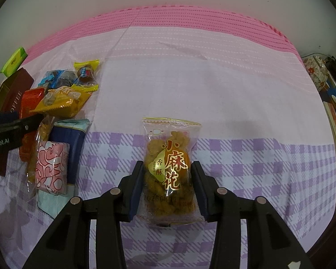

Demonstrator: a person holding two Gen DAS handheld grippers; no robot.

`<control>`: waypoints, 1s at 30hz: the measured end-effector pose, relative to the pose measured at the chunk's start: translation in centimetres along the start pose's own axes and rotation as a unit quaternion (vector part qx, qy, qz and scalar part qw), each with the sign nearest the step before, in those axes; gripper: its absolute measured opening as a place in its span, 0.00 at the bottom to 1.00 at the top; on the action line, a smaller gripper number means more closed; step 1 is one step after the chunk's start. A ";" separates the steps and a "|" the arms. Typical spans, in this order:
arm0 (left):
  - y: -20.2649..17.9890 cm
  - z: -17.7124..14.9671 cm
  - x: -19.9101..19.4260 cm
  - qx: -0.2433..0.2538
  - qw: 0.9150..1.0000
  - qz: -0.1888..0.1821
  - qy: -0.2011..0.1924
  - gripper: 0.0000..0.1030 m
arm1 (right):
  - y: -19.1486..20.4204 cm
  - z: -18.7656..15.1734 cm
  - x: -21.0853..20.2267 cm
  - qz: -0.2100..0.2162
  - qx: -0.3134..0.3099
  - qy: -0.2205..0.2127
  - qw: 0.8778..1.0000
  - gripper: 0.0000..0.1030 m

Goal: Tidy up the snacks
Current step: 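Grasp the red gold-lettered packet with the left gripper and lift it, then carry the red packet over the gold tray and release it with the left gripper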

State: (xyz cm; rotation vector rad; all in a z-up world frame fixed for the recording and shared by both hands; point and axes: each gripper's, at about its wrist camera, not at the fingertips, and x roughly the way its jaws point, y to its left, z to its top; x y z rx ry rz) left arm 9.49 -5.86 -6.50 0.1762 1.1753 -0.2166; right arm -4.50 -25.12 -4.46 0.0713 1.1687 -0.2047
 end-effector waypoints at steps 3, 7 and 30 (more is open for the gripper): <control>0.3 -0.5 0.2 0.000 1.000 -0.006 0.006 0.71 | 0.2 0.0 0.0 -0.001 0.000 0.000 1.000 0.40; 0.6 -1.3 0.6 0.000 1.000 -0.018 0.021 0.50 | 0.1 0.0 0.0 0.000 0.000 0.000 1.000 0.40; 1.8 -2.8 -5.7 0.011 0.999 -0.032 -0.010 0.44 | 0.3 0.1 -0.1 0.000 0.000 0.000 1.000 0.40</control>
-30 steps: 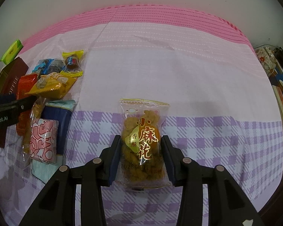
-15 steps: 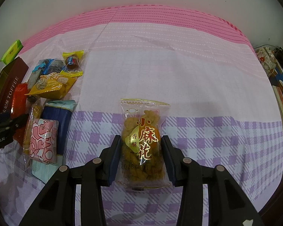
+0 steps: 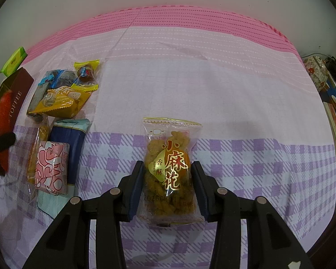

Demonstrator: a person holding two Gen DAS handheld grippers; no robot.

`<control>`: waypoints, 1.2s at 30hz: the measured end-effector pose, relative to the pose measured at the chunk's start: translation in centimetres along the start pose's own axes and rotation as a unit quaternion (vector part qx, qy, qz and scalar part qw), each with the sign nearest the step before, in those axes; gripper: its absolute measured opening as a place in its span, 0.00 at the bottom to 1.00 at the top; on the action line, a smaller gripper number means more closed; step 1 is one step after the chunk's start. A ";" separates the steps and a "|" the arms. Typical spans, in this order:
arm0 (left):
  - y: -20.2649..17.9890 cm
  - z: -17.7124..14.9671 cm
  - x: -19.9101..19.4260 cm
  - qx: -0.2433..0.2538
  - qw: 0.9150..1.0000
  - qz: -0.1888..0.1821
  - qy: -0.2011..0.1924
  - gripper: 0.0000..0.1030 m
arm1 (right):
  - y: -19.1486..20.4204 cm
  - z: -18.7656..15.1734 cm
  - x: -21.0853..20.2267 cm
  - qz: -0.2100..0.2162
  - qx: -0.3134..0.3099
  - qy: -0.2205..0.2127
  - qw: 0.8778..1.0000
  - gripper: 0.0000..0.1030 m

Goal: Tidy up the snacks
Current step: 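Carry the red packet over the gold tray and release it with the left gripper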

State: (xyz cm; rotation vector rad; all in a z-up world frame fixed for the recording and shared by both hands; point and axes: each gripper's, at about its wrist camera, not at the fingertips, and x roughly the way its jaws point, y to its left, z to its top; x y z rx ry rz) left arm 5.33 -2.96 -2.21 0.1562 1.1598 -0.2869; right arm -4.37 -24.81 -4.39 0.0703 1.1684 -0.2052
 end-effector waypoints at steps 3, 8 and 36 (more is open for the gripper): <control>1.3 0.6 -1.5 -0.004 1.000 0.011 -0.012 0.44 | -0.1 0.0 0.0 0.000 0.000 0.000 1.000 0.40; 4.9 1.0 -3.0 -0.017 0.998 0.047 -0.026 0.44 | -0.1 0.0 0.0 0.000 0.000 0.000 1.000 0.39; 18.7 -4.1 1.8 -0.045 0.984 0.167 0.046 0.44 | -0.5 0.9 0.6 -0.006 0.017 0.027 0.999 0.39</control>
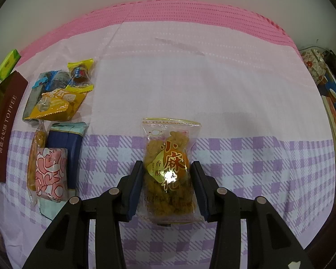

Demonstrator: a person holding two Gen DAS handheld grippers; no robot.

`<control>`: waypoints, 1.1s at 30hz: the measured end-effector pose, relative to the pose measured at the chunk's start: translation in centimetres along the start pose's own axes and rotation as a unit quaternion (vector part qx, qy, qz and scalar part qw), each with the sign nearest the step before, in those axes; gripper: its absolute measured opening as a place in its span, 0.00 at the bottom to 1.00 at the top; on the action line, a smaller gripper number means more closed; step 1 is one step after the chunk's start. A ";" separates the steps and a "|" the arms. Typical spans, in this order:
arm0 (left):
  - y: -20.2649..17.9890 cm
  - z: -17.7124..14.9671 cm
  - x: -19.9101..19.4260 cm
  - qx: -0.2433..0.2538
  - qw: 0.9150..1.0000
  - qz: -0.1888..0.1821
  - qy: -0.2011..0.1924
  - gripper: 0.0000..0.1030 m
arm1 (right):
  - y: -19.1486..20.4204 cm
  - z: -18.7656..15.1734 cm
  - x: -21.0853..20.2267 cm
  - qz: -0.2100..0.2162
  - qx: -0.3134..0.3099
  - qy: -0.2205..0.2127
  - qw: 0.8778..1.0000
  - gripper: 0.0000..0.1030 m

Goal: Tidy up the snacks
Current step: 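Carry the red packet over the gold tray and release it with the left gripper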

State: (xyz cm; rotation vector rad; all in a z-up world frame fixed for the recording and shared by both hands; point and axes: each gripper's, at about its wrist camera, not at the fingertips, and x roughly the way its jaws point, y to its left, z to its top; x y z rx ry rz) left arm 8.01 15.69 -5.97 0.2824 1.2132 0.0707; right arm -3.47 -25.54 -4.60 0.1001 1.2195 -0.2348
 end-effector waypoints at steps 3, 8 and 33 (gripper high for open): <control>-0.1 -0.2 0.4 0.002 1.000 0.001 0.007 0.44 | -0.1 0.0 0.0 0.000 0.002 0.002 1.000 0.39; 0.0 -0.5 0.8 0.005 1.000 -0.002 0.008 0.45 | -0.1 0.1 0.0 -0.003 0.005 0.005 1.000 0.39; 1.6 0.0 -2.3 -0.049 0.995 -0.063 -0.051 0.51 | 1.0 0.0 -2.4 -0.033 0.036 -0.034 0.998 0.35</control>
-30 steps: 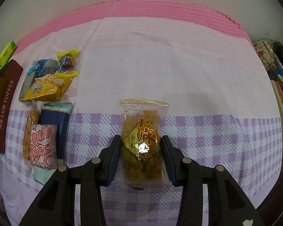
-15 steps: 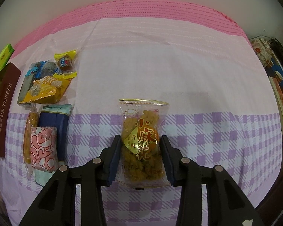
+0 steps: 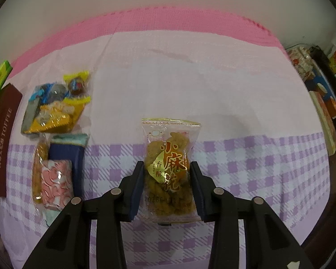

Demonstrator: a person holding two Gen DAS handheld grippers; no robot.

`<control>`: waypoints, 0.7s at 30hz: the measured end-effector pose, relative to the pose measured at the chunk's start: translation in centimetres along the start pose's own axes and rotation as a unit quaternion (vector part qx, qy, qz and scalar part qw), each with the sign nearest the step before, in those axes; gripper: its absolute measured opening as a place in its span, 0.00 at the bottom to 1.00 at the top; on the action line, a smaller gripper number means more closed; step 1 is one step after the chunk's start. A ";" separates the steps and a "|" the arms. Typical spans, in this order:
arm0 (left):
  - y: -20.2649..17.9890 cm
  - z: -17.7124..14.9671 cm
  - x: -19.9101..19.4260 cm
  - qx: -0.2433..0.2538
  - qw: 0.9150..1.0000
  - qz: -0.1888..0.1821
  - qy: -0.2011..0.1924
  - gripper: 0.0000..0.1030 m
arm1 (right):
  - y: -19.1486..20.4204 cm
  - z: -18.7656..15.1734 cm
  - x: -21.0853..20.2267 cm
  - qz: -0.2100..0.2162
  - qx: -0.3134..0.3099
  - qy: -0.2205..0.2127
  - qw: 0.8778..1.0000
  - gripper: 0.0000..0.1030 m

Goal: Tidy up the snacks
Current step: 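Carry the red packet over the gold tray and release it with the left gripper, then lower the fried-dough bag into the gold tray and open the right gripper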

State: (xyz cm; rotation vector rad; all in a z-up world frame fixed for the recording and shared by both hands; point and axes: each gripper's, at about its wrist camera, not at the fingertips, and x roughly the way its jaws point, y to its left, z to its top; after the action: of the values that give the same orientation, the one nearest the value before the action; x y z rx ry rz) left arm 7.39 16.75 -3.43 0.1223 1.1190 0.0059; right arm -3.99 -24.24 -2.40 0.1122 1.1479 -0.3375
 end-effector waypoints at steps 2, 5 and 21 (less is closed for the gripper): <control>0.6 0.2 -0.6 -0.015 1.000 -0.009 -0.011 0.54 | 0.3 0.4 -1.2 0.003 0.005 -0.016 1.000 0.35; 1.5 0.5 -1.7 -0.040 0.998 -0.024 -0.032 0.57 | 1.3 1.4 -3.1 0.013 0.008 -0.039 0.999 0.35; 8.6 -1.4 -4.0 -0.158 0.985 0.014 -0.064 0.63 | 22.1 2.7 -8.3 0.211 -0.118 -0.051 0.969 0.36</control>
State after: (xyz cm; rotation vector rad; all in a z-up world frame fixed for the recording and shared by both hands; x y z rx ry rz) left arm 4.82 25.19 0.45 -0.1438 0.9748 0.1964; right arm 2.40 -2.36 4.41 0.1248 1.0246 0.1699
